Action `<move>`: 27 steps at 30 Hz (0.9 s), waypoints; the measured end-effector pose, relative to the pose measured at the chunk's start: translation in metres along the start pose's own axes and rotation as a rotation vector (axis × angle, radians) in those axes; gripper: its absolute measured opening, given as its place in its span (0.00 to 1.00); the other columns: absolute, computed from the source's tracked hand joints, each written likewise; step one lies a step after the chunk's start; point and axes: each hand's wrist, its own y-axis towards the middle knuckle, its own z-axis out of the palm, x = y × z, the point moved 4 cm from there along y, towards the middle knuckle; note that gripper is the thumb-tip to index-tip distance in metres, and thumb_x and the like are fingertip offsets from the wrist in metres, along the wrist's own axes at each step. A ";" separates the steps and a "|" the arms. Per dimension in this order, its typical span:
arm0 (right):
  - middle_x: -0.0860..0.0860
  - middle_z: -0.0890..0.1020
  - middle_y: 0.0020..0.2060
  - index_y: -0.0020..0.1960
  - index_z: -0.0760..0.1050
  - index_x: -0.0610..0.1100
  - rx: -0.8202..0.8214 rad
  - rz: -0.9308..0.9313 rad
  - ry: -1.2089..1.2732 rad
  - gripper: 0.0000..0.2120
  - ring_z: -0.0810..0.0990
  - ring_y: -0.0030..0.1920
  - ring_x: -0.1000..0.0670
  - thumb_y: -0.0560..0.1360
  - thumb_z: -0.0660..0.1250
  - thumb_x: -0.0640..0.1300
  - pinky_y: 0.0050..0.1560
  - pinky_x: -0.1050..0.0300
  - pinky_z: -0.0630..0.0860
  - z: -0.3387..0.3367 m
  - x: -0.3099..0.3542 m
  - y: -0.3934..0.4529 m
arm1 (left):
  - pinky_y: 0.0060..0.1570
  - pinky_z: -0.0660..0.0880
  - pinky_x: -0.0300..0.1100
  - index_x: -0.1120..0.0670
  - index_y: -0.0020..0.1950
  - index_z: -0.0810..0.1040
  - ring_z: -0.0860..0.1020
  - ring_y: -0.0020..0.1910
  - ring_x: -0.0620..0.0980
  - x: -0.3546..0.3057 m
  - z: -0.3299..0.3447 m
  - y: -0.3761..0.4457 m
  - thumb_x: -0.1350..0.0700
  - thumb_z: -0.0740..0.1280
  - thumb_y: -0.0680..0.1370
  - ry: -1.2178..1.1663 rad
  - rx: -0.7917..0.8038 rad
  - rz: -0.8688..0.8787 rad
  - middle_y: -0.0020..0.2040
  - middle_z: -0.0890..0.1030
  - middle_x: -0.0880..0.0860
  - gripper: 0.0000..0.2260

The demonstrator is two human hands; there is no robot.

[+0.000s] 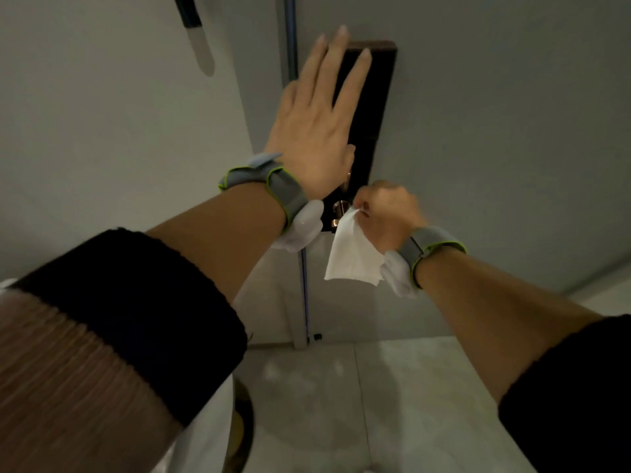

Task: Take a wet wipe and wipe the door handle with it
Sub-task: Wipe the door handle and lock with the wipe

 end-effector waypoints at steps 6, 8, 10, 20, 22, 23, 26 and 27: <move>0.42 0.83 0.45 0.53 0.74 0.41 -0.055 -0.144 0.155 0.10 0.80 0.45 0.39 0.74 0.59 0.39 0.42 0.53 0.74 0.005 0.001 -0.002 | 0.65 0.67 0.52 0.54 0.77 0.52 0.50 0.76 0.65 -0.005 0.011 0.006 0.60 0.70 0.68 0.011 -0.046 -0.066 0.77 0.53 0.63 0.41; 0.45 0.83 0.50 0.53 0.76 0.44 0.010 -0.192 0.116 0.10 0.80 0.48 0.42 0.76 0.59 0.43 0.45 0.56 0.72 0.008 0.005 -0.001 | 0.66 0.67 0.53 0.55 0.77 0.54 0.52 0.75 0.65 -0.005 0.011 0.005 0.60 0.70 0.68 0.005 -0.081 -0.072 0.76 0.55 0.64 0.40; 0.46 0.82 0.52 0.54 0.74 0.44 0.045 -0.220 0.117 0.10 0.80 0.50 0.43 0.76 0.59 0.46 0.46 0.57 0.71 0.008 0.003 0.002 | 0.66 0.66 0.54 0.56 0.76 0.56 0.53 0.75 0.66 -0.006 0.013 0.006 0.60 0.70 0.68 0.015 -0.112 -0.076 0.76 0.56 0.65 0.39; 0.44 0.77 0.55 0.52 0.77 0.41 0.077 -0.339 0.039 0.11 0.76 0.53 0.42 0.77 0.57 0.44 0.47 0.52 0.73 0.012 -0.015 0.001 | 0.62 0.70 0.55 0.56 0.74 0.57 0.57 0.73 0.68 -0.012 0.021 0.009 0.59 0.70 0.67 0.089 -0.212 -0.137 0.73 0.60 0.67 0.38; 0.44 0.76 0.54 0.51 0.76 0.41 0.064 -0.340 0.046 0.11 0.76 0.51 0.42 0.77 0.57 0.44 0.47 0.51 0.74 0.012 -0.017 0.002 | 0.60 0.71 0.55 0.55 0.73 0.54 0.58 0.73 0.69 -0.011 0.021 0.011 0.59 0.70 0.67 0.095 -0.227 -0.129 0.73 0.61 0.67 0.39; 0.44 0.76 0.53 0.50 0.76 0.41 0.053 -0.354 0.051 0.11 0.75 0.48 0.44 0.77 0.57 0.45 0.44 0.53 0.73 0.013 -0.015 0.002 | 0.60 0.72 0.55 0.54 0.72 0.53 0.58 0.73 0.69 -0.010 0.022 0.011 0.59 0.70 0.66 0.095 -0.231 -0.129 0.73 0.61 0.67 0.39; 0.44 0.74 0.54 0.49 0.74 0.40 0.031 -0.396 0.062 0.10 0.74 0.47 0.45 0.77 0.58 0.45 0.42 0.57 0.65 0.020 -0.005 0.003 | 0.60 0.71 0.55 0.55 0.72 0.54 0.58 0.72 0.69 -0.011 0.025 0.010 0.59 0.70 0.67 0.106 -0.242 -0.133 0.72 0.62 0.68 0.38; 0.43 0.74 0.55 0.50 0.74 0.39 0.025 -0.404 0.066 0.10 0.75 0.49 0.43 0.77 0.58 0.44 0.43 0.57 0.64 0.023 -0.002 0.004 | 0.61 0.71 0.56 0.56 0.73 0.56 0.59 0.72 0.69 -0.012 0.025 0.010 0.59 0.70 0.67 0.105 -0.239 -0.134 0.72 0.62 0.68 0.38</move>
